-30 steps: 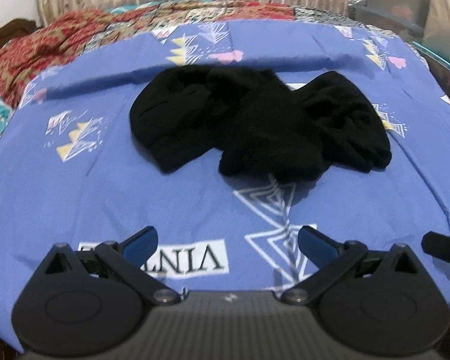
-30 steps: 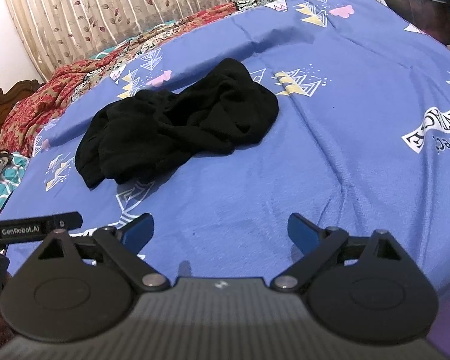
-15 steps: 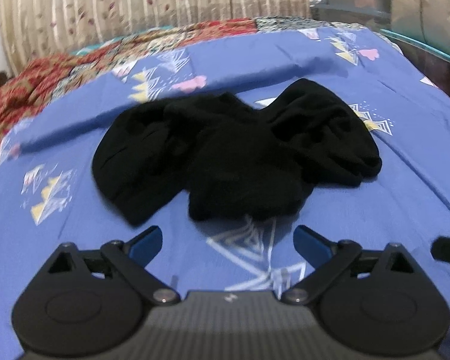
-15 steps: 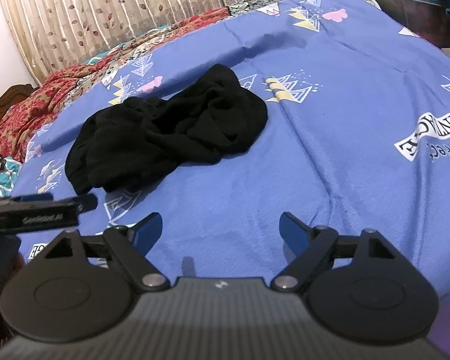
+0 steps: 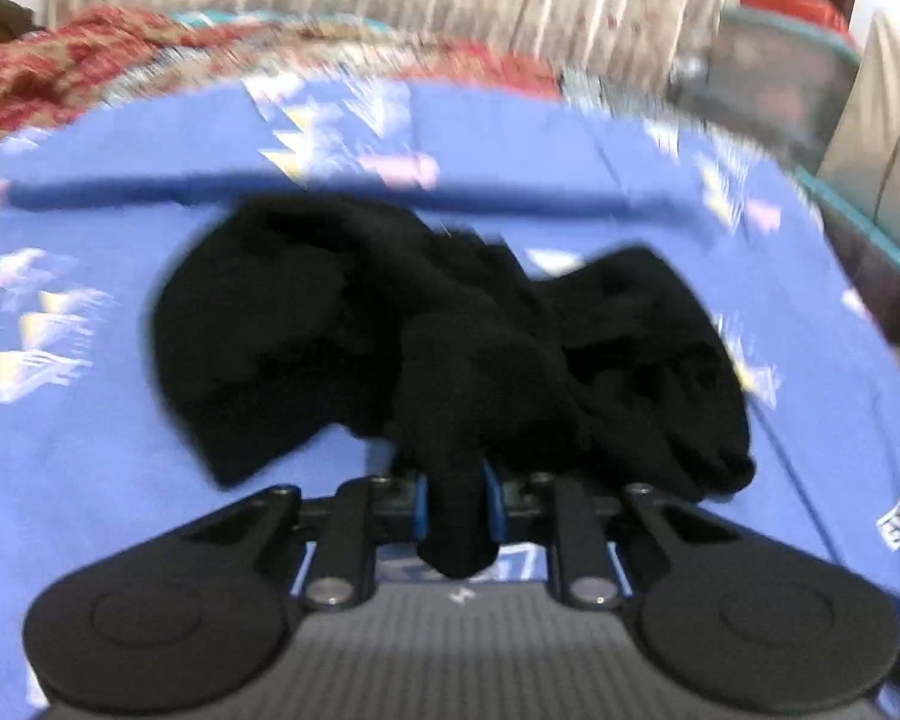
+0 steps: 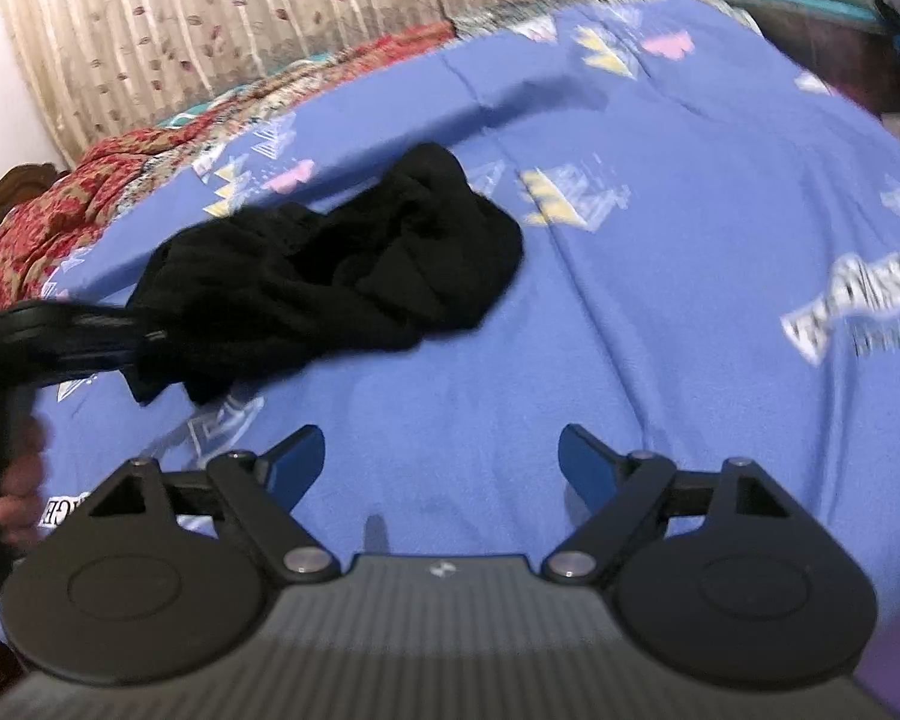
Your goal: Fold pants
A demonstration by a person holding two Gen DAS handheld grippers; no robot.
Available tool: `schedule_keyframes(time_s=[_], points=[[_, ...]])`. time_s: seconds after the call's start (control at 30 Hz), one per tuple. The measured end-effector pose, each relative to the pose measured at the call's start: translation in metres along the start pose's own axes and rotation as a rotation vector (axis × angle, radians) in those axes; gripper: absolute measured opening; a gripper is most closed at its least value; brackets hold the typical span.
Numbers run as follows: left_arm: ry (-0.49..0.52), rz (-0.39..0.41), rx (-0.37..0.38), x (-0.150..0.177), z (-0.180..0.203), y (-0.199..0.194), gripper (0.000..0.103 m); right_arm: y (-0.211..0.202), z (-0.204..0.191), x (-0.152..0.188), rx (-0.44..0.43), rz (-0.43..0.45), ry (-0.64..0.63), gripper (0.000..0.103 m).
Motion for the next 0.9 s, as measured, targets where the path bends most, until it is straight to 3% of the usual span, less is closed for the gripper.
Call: schedule_keyframes(time_s=[0.23, 0.33, 0.4, 0.47, 0.57, 0.7, 0.77, 0.9], points=[[-0.128, 0.141, -0.027, -0.015, -0.089, -0.137, 0.014, 0.033, -0.030, -0.044, -0.087, 0.075, -0.079, 0.087], [-0.134, 0.160, -0.052, -0.007, -0.108, -0.168, 0.017, 0.058, -0.046, -0.047, -0.113, 0.097, -0.153, 0.087], [-0.146, 0.137, -0.100, 0.005, -0.120, -0.169, 0.025, 0.084, -0.053, -0.044, -0.106, 0.070, -0.219, 0.087], [-0.179, 0.080, -0.141, 0.016, -0.132, -0.163, 0.048, 0.111, -0.062, -0.036, -0.124, -0.001, -0.276, 0.087], [-0.323, 0.044, -0.168, 0.026, -0.155, -0.154, 0.063, 0.128, -0.080, -0.026, -0.151, -0.042, -0.373, 0.087], [-0.553, -0.008, -0.131, 0.041, -0.184, -0.137, 0.068, 0.126, -0.123, -0.020, -0.292, -0.039, -0.454, 0.087], [-0.616, -0.038, -0.094, 0.050, -0.185, -0.126, 0.068, 0.133, -0.141, -0.009, -0.351, -0.077, -0.502, 0.087], [-0.709, -0.089, -0.004, 0.068, -0.177, -0.104, 0.072, 0.168, -0.151, 0.015, -0.337, -0.184, -0.575, 0.086]])
Point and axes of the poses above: each gripper's, at about its wrist camera, not at the fingertips, and y roughly the way its jaws point, z to its right, x to its underside, the point moved 9 cm from there along y, roughly the way its jaws point, and after that the axes turned 14 degrees about z, right-handed, at the moved point
